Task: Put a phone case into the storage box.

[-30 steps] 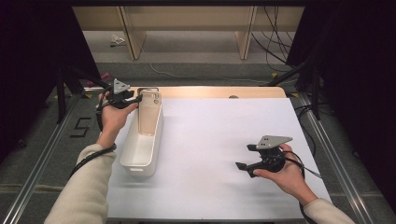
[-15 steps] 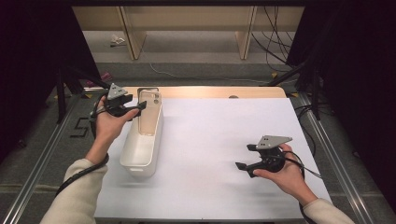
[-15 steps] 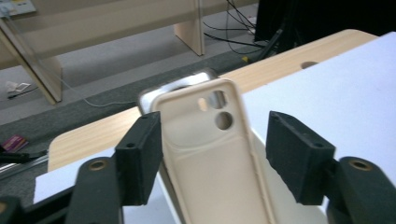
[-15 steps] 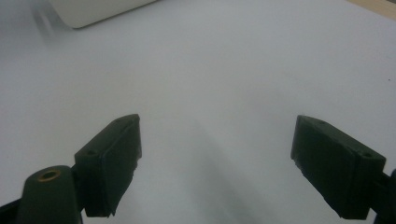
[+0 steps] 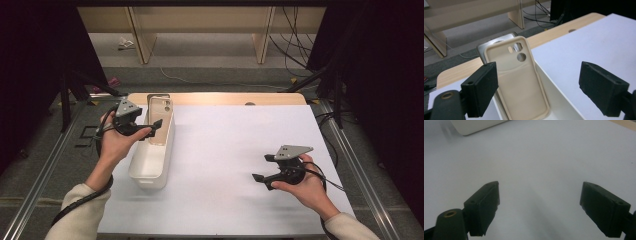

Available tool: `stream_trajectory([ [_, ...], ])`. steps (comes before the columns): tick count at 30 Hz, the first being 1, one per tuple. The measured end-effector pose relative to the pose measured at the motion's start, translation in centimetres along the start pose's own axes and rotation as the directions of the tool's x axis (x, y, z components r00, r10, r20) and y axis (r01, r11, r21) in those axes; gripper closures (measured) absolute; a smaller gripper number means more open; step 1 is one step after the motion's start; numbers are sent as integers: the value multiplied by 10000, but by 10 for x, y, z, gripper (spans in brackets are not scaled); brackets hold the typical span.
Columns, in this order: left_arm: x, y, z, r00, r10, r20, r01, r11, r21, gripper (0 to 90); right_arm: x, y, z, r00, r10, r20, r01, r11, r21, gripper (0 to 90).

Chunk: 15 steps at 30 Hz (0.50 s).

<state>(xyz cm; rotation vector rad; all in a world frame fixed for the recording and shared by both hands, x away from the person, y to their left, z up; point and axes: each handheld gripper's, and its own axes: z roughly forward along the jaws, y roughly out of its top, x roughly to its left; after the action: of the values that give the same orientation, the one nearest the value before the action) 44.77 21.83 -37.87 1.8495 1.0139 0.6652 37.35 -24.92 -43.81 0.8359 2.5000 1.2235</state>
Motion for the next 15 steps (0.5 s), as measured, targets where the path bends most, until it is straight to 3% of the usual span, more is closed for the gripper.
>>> stream_trajectory([
  [7, -8, -7, -6, 9995, -175, 250, 178, 9998, -126, 93, 0, 0, 0, 10000, 8, -11, -8, 10000, -7, 171],
  [15, -23, -12, -10, 9987, -16, 509, 23, 9999, -152, 44, 0, 0, -1, 10000, 21, -18, -22, 10000, -43, 170],
])
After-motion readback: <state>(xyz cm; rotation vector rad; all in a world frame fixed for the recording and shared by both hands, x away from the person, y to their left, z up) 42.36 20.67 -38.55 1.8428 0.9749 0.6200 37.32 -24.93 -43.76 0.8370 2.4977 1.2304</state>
